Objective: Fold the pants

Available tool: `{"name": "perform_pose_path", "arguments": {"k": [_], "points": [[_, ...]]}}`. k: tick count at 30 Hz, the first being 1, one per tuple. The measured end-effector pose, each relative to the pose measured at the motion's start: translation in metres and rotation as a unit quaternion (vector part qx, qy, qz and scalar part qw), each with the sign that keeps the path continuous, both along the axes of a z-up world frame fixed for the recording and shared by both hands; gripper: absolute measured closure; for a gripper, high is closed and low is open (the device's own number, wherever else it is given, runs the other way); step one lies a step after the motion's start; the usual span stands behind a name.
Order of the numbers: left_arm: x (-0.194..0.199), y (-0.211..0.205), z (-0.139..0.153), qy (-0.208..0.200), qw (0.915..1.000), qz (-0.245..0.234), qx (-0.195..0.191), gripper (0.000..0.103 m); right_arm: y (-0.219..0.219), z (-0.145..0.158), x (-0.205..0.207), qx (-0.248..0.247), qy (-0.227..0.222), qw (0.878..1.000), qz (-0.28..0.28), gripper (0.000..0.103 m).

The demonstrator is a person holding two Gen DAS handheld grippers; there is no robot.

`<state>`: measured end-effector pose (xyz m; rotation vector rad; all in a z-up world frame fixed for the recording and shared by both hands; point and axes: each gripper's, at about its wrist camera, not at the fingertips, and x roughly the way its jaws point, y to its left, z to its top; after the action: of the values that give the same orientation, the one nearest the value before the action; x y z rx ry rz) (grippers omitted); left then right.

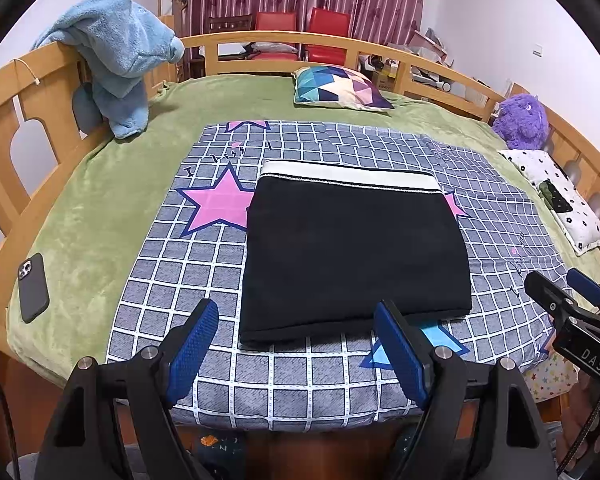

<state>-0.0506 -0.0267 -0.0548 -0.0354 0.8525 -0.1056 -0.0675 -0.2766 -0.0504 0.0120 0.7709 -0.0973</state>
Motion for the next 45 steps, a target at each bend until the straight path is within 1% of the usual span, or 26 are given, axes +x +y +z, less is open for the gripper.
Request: {"name": "perform_pose_path", "arguments": {"k": [45], "points": [[0.0003, 0.0023, -0.0001, 0.001, 1.0000, 0.002, 0.000, 0.024, -0.0054, -0.0038, -0.0004, -0.006, 0.008, 1.000, -0.014, 0.009]]}}
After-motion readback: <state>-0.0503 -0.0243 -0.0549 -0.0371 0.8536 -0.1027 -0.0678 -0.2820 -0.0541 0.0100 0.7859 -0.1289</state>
